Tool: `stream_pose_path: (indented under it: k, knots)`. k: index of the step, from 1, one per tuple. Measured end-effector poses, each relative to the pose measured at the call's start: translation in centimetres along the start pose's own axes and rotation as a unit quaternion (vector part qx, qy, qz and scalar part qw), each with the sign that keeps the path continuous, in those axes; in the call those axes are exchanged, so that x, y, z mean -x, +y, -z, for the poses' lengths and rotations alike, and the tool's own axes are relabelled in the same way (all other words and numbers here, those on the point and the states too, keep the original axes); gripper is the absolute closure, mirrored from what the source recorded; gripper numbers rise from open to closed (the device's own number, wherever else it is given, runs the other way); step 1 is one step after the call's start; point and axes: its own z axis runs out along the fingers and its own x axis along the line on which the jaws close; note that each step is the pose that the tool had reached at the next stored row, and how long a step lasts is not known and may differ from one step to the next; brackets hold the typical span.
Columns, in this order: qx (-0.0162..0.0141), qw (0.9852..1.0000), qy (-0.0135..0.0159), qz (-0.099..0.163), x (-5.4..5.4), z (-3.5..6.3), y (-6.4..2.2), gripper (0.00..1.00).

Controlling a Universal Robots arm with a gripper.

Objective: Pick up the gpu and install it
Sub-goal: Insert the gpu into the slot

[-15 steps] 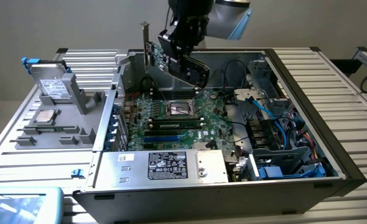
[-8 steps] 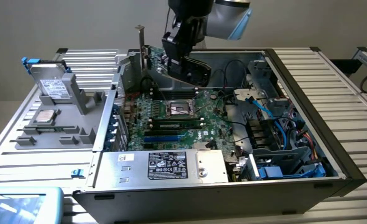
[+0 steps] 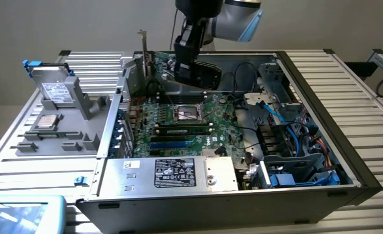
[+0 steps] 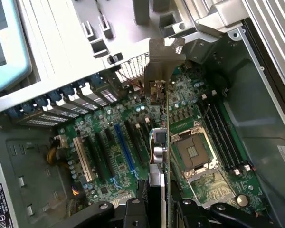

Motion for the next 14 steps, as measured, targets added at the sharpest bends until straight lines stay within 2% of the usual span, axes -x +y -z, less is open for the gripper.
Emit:
stream_pose_path:
  k: [3,7,10,14]
  knots:
    - [-0.0023,0.9996,0.0028,0.027,0.0,-0.02,0.01,0.71]
    - [-0.0096,0.998,0.0047,0.062,0.0,-0.05,0.0,0.71]
    - [-0.0161,0.9961,0.0058,0.086,0.0,-0.07,-0.01,0.71]
    - [-0.0247,0.9927,0.0069,0.118,0.01,-0.12,-0.01,0.71]
